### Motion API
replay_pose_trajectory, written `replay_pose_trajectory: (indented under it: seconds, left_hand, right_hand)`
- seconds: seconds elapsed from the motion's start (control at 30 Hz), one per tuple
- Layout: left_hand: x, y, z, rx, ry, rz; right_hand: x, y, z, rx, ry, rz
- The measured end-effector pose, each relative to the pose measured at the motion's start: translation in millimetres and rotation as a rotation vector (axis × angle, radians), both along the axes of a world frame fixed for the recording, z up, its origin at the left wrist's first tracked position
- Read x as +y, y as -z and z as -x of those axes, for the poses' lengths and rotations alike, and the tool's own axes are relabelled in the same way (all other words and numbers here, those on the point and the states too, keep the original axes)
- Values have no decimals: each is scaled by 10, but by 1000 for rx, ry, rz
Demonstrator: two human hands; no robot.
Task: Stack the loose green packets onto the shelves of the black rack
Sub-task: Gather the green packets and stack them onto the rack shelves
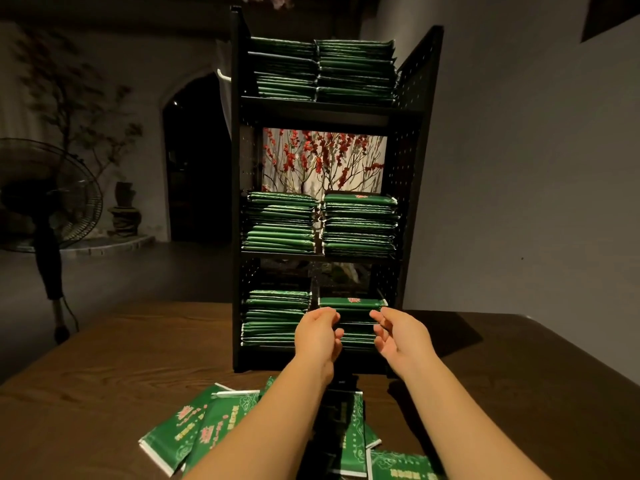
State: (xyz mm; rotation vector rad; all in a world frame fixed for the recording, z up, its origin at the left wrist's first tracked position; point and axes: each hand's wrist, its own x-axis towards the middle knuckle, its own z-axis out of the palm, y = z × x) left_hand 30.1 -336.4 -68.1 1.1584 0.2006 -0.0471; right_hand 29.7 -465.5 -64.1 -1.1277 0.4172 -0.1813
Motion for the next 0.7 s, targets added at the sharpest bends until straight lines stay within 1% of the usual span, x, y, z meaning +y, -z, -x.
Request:
replay_pose_trajectory:
  seconds: [0.1, 0.2, 0.3, 0.5, 0.63, 0.7]
  left_hand:
    - [33, 122, 93, -157, 78, -301]
    - [93, 209, 229, -316, 132, -606]
    - [204, 279, 402, -439, 218, -880]
    - [349, 437, 794, -531, 382, -1234]
    - [283, 488, 1026, -601, 461, -1398]
    - [209, 491, 1111, -607, 512, -1449]
  right_hand:
    - [-23, 62, 150, 22, -17, 292]
    - [-30, 155, 387, -91, -88, 658]
    - [-53, 206, 619, -141, -156, 950]
    - [-245, 387, 1053, -53, -348, 1283]
    - [-397, 421, 1312, 105, -511, 1448]
    - [-445, 416, 1420, 192, -551, 1490]
